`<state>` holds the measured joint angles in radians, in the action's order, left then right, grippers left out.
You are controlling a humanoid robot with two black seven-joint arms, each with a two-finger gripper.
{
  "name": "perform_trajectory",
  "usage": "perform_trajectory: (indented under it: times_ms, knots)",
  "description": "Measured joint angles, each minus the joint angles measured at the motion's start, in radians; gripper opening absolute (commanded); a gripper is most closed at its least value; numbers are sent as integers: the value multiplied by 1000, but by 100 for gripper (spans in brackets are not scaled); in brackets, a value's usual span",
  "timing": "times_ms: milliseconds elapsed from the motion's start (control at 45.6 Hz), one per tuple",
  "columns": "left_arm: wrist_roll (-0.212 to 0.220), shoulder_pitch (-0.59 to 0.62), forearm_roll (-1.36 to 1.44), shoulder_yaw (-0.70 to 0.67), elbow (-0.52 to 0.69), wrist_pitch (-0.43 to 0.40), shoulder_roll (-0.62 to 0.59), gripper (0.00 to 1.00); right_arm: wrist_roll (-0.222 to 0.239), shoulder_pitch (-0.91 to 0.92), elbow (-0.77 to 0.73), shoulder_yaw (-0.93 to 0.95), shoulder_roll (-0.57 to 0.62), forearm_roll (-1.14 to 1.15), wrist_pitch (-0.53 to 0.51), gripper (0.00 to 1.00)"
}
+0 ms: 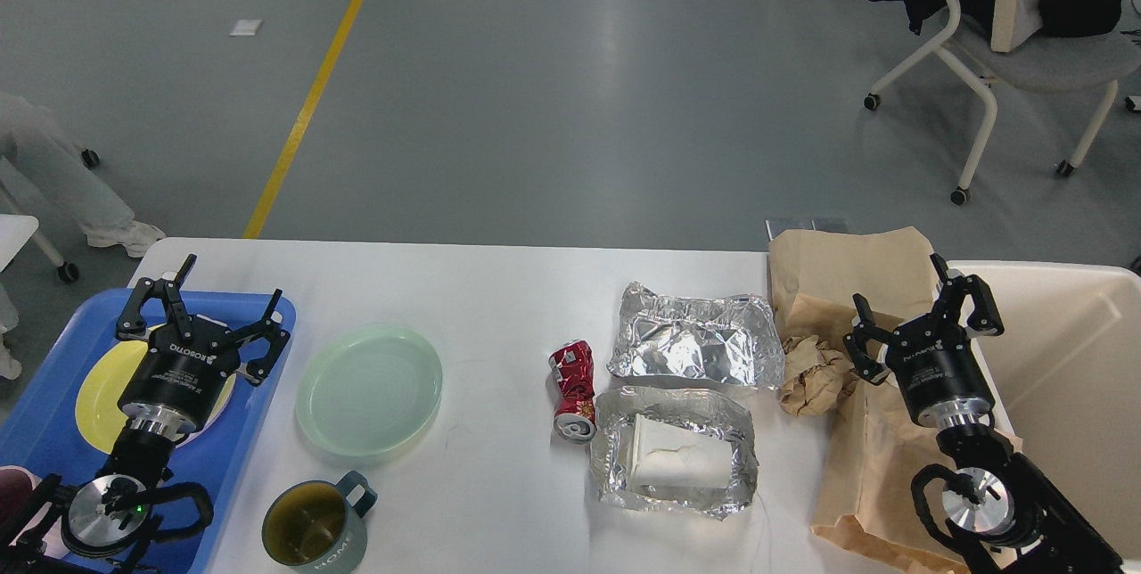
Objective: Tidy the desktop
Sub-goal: 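Raise the left gripper up and away from the blue tray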
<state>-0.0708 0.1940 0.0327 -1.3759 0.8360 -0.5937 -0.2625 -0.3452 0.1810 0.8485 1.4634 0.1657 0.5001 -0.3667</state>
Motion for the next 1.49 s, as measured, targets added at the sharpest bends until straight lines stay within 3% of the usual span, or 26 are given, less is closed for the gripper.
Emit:
perform_trajectory:
  times_ms: [394,548,614,636,701,855,1008,1118,1271,1490]
  knots:
    - [-12,12,-2,-5,-13,13,-15,96,0,0,1,0,0,0,0,100]
    - [-15,27,-1,63,-5,18,-76,96,0,0,1,0,0,0,0,100]
    - [-16,62,-7,150,-5,22,-138,96,0,0,1,0,0,0,0,100]
    - [-17,112,-11,250,-6,24,-193,96,0,0,0,0,0,0,0,100]
    - [-17,177,-13,373,-12,26,-250,96,0,0,0,0,0,0,0,100]
    - [-7,481,-14,886,-18,16,-432,96,0,0,0,0,0,0,0,100]
    - [-12,834,-13,1432,-19,6,-494,96,0,0,0,0,0,0,0,100]
    - [-15,1033,-12,1699,-19,5,-485,96,0,0,0,0,0,0,0,100]
    - [-16,1164,-11,1805,-18,10,-455,96,0,-1,1,0,0,0,0,100]
    - [-5,1200,-11,1818,-15,20,-408,96,0,-2,1,0,0,0,0,100]
